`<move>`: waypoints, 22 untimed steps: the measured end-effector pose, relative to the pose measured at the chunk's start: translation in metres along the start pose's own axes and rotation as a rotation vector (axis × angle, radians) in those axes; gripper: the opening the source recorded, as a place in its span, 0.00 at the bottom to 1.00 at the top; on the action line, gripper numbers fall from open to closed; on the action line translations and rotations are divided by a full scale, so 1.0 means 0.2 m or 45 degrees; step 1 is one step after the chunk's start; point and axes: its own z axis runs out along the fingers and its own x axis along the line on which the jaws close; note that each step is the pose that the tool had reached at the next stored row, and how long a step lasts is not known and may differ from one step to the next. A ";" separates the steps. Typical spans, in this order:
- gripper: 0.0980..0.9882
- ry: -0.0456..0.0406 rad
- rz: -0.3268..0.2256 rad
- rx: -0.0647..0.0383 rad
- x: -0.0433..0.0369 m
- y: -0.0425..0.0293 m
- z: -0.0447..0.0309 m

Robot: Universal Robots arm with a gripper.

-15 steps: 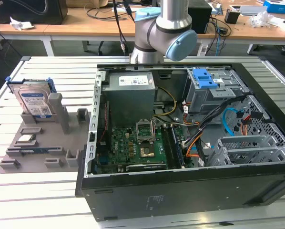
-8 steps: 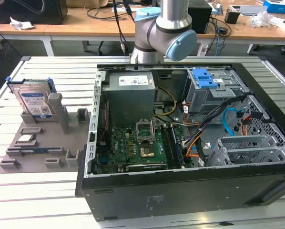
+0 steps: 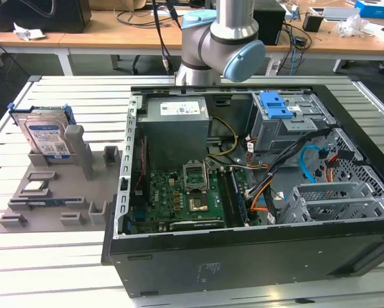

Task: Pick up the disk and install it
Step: 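Pick up the disk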

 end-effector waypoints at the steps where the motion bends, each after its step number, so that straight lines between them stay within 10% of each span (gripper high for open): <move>1: 0.01 0.000 -0.010 0.000 0.000 0.000 0.000; 22: 0.01 0.006 -0.159 -0.002 0.000 0.000 0.000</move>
